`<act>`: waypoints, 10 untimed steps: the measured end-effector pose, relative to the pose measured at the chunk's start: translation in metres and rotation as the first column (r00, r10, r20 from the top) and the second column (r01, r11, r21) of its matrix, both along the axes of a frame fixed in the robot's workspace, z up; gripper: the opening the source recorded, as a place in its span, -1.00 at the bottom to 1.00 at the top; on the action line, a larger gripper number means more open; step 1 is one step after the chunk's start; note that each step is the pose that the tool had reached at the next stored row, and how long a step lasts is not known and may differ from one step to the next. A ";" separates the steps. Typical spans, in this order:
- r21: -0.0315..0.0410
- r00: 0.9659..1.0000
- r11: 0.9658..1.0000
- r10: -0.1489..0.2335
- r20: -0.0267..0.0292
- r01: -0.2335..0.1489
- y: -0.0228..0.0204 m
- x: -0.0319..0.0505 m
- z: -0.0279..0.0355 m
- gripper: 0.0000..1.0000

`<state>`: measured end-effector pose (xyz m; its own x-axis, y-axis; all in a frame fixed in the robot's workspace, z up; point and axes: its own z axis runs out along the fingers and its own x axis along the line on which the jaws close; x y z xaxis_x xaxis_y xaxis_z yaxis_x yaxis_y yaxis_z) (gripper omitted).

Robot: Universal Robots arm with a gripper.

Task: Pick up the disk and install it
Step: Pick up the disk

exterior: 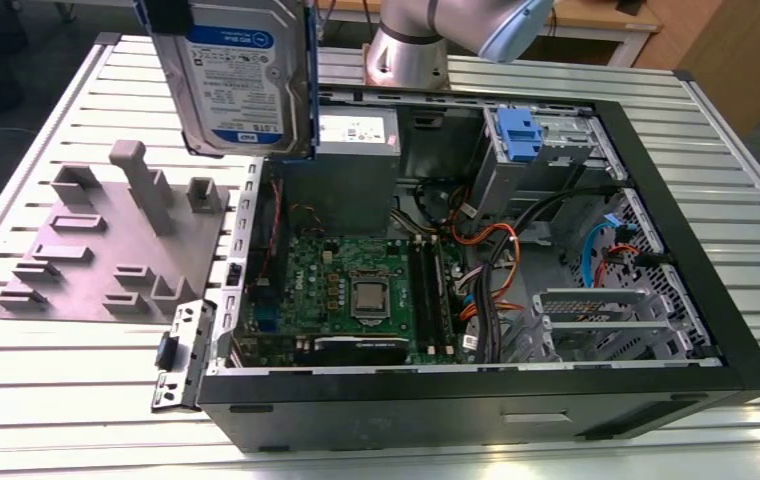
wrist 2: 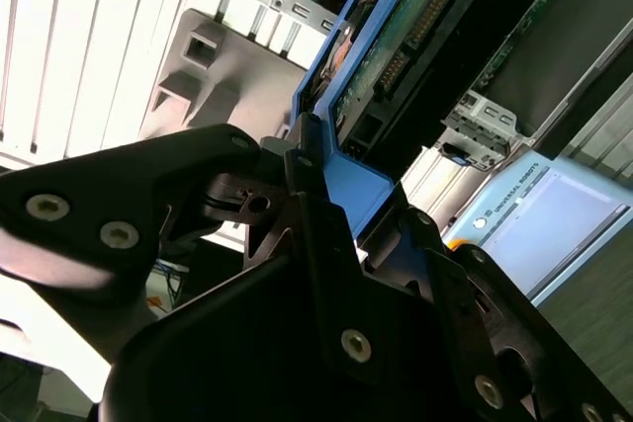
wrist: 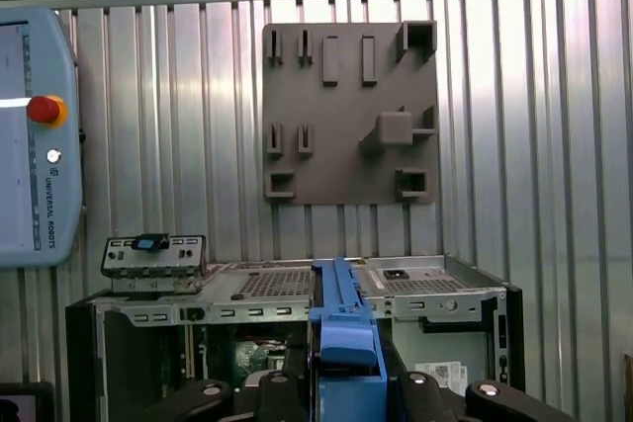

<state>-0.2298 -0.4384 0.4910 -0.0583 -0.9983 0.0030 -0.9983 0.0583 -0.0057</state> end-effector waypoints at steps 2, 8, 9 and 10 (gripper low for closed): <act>0.000 1.000 1.000 0.000 0.000 0.000 0.0000 0.0040 -0.0001 -0.27; 0.000 1.000 1.000 0.000 0.000 0.000 0.0000 0.0126 -0.0002 -0.27; 0.000 1.000 1.000 0.000 0.000 0.000 0.0000 0.0132 -0.0002 -0.27; 0.000 1.000 1.000 0.000 0.000 0.000 0.0000 0.0136 -0.0003 -0.27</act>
